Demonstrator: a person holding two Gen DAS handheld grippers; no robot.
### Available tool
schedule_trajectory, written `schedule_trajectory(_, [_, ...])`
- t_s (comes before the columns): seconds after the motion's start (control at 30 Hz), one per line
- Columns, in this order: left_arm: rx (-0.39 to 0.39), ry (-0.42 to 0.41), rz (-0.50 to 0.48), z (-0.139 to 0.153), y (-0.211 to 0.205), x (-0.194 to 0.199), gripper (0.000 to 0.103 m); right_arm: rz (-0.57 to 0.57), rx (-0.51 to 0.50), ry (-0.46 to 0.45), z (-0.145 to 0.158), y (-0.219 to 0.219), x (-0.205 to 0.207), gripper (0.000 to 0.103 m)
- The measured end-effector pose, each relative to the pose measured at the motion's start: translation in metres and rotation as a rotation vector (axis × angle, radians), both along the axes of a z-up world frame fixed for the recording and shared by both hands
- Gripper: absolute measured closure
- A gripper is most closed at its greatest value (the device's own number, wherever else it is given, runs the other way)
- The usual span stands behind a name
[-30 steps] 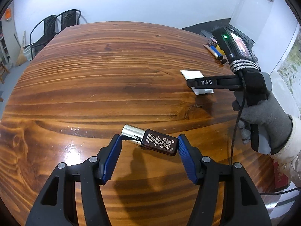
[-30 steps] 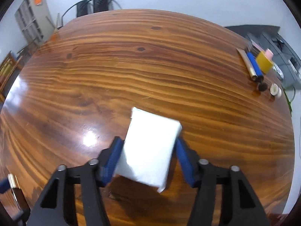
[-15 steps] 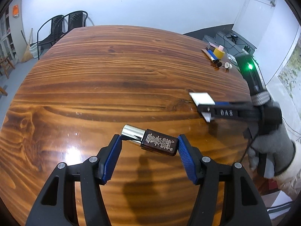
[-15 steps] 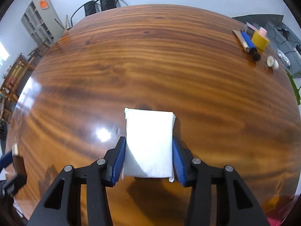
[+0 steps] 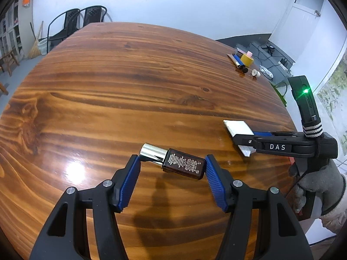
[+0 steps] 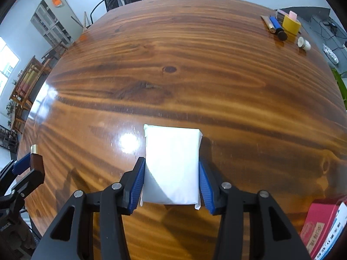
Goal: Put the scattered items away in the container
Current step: 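Carry the brown bottle and tissue pack over the tin box with both grippers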
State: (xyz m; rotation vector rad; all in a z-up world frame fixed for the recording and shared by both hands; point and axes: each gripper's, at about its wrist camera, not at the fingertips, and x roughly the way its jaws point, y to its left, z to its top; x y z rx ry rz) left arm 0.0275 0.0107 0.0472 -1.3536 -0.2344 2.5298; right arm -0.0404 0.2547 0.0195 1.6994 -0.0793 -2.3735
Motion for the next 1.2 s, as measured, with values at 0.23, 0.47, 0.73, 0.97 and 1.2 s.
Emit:
schedule_trajectory(0.23, [0.003, -0.016, -0.046, -0.003, 0.012, 0.001, 0.039, 0.018, -0.002, -0.027, -0.001, -0.004, 0.008, 0.052])
schedule_trajectory(0.47, [-0.015, -0.001, -0.078, 0.009, 0.026, 0.000, 0.039, -0.025, -0.046, 0.009, 0.016, 0.010, 0.017, 0.052])
schedule_trajectory(0.73, [-0.016, 0.072, -0.214, 0.043, 0.088, 0.010, 0.039, -0.138, -0.077, 0.124, 0.071, 0.072, 0.066, 0.052])
schedule_trajectory(0.97, [-0.001, 0.119, -0.441, 0.068, 0.188, 0.034, 0.039, -0.333, -0.053, 0.215, 0.110, 0.159, 0.138, 0.052])
schedule_trajectory(1.2, [0.034, 0.154, -0.630, 0.088, 0.275, 0.059, 0.039, -0.541, -0.002, 0.239, 0.124, 0.244, 0.214, 0.052])
